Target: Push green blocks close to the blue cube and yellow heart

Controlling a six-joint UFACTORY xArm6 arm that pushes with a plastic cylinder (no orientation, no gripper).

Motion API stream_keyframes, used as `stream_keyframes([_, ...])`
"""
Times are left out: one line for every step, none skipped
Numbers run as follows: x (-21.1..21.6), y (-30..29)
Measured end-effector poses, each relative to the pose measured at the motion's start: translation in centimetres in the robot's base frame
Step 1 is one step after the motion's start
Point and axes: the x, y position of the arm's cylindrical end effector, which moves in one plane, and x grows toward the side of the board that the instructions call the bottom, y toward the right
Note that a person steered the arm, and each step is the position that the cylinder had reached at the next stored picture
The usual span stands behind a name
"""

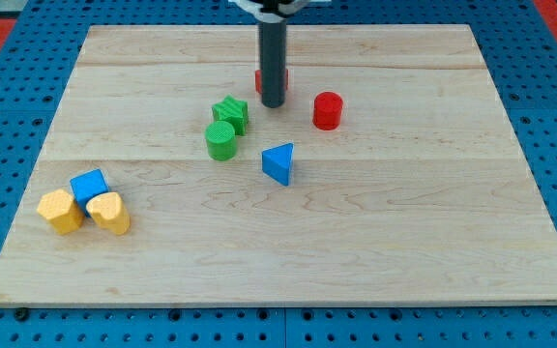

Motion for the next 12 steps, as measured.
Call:
stream_keyframes([0.2,-2.6])
stream_keyframes([1.2,-3.2])
stream_keyframes([2.5,-3.2])
stream_keyframes([4.2,-3.2])
stream_keyframes([6.5,-3.2])
stream_keyframes([8.6,-3.2])
stream_keyframes([10.9,-3.2])
stream_keyframes([12.9,-3.2])
stream_keyframes([14.5,-4.3])
stream_keyframes([14.5,-9.0])
stream_keyframes([14.5,-14.0])
stream_keyframes([14.5,-14.8])
